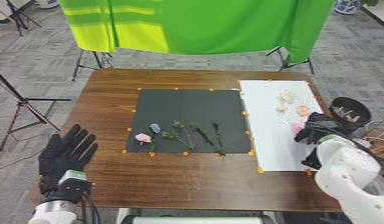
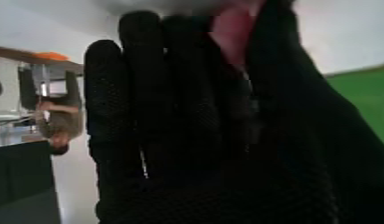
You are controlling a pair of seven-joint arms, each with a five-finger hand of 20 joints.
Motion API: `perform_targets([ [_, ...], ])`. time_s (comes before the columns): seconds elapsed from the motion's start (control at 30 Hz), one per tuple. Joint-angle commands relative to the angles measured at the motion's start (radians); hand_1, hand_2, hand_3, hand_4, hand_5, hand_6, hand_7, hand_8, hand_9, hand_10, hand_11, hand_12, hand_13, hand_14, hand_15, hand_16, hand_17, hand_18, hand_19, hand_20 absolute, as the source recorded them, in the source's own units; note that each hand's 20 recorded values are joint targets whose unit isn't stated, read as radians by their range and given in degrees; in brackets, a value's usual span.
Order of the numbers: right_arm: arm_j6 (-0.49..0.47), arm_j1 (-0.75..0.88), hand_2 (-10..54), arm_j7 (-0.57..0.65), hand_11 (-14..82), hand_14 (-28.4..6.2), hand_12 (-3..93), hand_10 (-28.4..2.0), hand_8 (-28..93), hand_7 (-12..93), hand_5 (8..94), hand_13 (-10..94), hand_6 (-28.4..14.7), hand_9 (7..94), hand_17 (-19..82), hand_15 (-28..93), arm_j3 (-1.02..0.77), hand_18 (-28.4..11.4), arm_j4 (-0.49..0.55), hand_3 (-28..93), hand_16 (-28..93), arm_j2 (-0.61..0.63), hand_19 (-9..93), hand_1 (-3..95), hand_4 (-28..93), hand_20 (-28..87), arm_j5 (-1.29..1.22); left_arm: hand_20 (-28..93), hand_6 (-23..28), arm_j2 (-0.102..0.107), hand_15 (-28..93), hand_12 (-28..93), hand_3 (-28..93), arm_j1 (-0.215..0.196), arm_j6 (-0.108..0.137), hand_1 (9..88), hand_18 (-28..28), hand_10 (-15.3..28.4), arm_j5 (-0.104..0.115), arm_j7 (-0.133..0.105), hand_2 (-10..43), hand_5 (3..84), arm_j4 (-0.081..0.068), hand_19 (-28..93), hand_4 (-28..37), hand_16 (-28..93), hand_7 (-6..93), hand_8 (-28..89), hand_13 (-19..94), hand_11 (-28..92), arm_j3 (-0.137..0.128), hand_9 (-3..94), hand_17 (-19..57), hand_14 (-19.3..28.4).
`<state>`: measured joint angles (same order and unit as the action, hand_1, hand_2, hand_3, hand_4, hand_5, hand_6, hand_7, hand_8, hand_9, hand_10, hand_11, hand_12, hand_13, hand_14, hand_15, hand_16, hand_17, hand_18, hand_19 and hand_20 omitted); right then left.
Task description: Arrange flowers
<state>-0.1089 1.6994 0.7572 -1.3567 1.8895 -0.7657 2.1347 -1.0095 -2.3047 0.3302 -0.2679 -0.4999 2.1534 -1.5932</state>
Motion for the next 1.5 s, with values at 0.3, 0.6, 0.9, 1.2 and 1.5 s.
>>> perform_targets([
  [0.3,0.065,-0.135,-9.5,-0.147,7.5,-7.1,33.0,-10.1,0,27,79.5,72,0.9,88.6,28,29,0.119,-18.0,0.172,68,38,0.018,69,58.6,-28,25,0.007,10,10.5,-0.002,45,11,69,-0.015,-0.003,25.6,16.1,16.5,0.004,0.002,18.4,43.5,0.001,39,-28.3,-8,14.1,-8,26,29,-0.012,35.3,-7.0,17.6],
  [0.6,-0.241,-0.518,-9.5,-0.278,8.4,-7.0,33.5,-10.4,1,28,78.5,71,0.9,87.4,27,28,0.413,-18.1,0.099,70,38,-0.141,68,56.9,-28,26,-0.177,10,10.5,0.013,44,11,70,0.003,0.002,25.5,16.0,16.4,-0.007,0.016,18.3,43.5,0.002,39,-28.3,-8,14.2,-8,26,29,-0.013,35.3,-7.0,17.5],
  [0.9,-0.384,-0.631,-9.5,-0.210,10.5,-8.0,35.4,-10.5,2,29,77.5,71,0.7,87.0,27,33,0.588,-18.9,0.010,71,38,-0.277,69,56.1,-28,27,-0.161,10,10.4,0.033,44,11,70,-0.005,0.016,25.5,16.0,16.4,-0.006,0.031,18.3,43.5,0.006,39,-28.3,-8,14.2,-8,26,29,-0.009,35.3,-7.1,17.5],
  [1.2,-0.426,-0.678,-9.5,-0.198,12.2,-8.8,36.0,-11.1,2,30,76.6,70,0.2,86.3,27,36,0.699,-19.8,-0.061,72,37,-0.335,70,55.9,-28,27,-0.074,10,10.4,0.043,44,11,70,-0.002,0.021,25.5,16.0,16.6,-0.013,0.040,18.3,43.5,0.002,39,-28.3,-8,14.2,-8,26,29,-0.001,35.3,-7.1,17.5],
  [1.5,-0.451,-0.705,-9.5,-0.161,13.6,-10.0,35.0,-11.9,2,29,75.5,68,-0.5,84.5,26,38,0.728,-20.2,-0.067,72,34,-0.364,70,54.8,-28,27,-0.028,10,10.4,0.045,45,11,70,0.000,0.019,25.6,16.1,16.4,-0.010,0.054,18.3,43.5,0.002,39,-28.3,-8,14.3,-8,26,29,0.016,35.3,-7.1,17.5],
])
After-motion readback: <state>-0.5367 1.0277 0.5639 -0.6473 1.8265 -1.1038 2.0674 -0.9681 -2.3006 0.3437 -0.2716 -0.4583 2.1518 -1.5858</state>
